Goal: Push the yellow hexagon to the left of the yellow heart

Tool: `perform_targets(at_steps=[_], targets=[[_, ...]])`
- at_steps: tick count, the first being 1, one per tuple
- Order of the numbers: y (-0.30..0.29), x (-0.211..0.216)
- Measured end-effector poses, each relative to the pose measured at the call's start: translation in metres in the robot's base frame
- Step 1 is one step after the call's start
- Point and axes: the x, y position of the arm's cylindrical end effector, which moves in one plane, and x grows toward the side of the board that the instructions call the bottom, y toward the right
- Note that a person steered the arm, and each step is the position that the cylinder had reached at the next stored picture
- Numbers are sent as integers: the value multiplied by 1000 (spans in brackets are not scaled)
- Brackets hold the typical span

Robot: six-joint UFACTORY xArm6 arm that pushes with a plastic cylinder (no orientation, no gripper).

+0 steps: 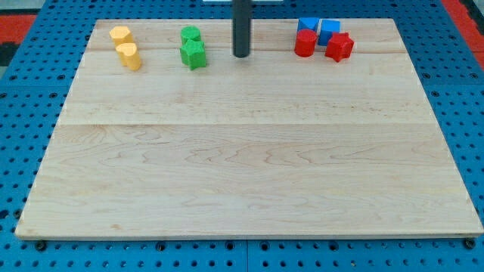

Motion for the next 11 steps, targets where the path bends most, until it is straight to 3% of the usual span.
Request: perform_targets(at_steps=[1, 3, 5, 6, 8, 11], targets=[[-34, -30], [-145, -26], [-142, -79], [-190, -76], [-216, -44], [-195, 85]])
